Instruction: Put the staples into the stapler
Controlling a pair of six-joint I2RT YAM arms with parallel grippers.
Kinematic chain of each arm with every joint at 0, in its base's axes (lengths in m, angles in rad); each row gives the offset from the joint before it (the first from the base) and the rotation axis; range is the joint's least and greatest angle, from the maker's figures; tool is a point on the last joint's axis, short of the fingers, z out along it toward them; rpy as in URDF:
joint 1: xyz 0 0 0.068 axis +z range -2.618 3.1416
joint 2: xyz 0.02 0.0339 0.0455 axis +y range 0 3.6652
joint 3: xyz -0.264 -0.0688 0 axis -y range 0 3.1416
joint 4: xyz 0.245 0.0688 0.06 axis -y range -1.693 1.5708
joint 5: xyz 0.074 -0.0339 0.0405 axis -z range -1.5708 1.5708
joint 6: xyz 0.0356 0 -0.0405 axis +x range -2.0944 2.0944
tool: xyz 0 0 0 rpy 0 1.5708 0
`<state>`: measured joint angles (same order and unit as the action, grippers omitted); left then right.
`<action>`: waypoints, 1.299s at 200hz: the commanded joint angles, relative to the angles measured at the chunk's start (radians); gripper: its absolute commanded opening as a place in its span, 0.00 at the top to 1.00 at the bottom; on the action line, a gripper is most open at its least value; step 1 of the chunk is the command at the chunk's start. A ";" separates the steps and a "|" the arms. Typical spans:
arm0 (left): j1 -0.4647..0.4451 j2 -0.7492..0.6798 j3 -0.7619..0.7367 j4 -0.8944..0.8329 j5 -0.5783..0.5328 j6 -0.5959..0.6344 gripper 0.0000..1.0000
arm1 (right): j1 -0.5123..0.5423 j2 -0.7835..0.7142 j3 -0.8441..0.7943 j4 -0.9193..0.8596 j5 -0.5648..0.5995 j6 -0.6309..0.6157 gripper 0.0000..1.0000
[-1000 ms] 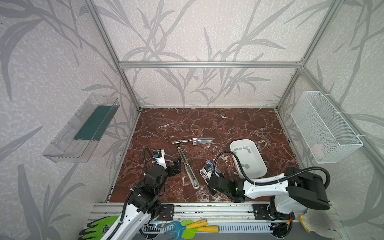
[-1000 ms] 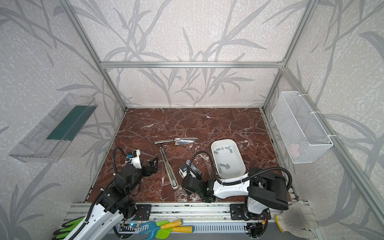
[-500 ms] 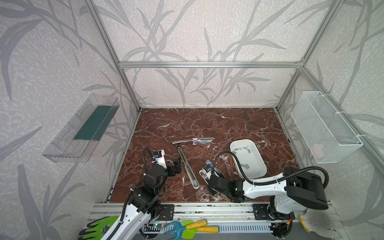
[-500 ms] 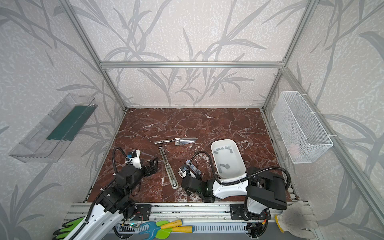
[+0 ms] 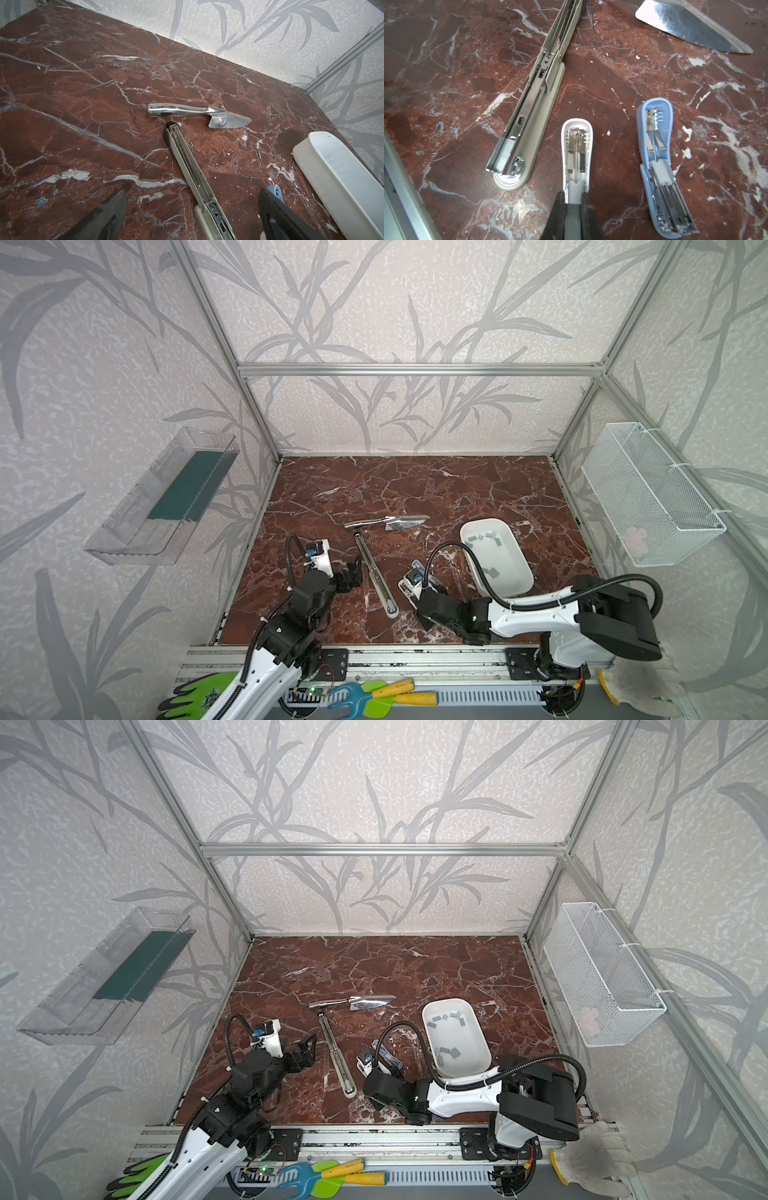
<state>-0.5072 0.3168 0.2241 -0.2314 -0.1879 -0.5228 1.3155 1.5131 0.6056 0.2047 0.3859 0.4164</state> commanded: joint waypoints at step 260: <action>0.003 0.002 -0.007 0.012 -0.006 0.005 0.01 | -0.001 0.034 -0.020 0.016 0.018 0.015 1.00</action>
<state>-0.5072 0.3168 0.2241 -0.2314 -0.1879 -0.5228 1.3155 1.5455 0.6006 0.2173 0.3923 0.4191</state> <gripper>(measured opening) 0.992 0.129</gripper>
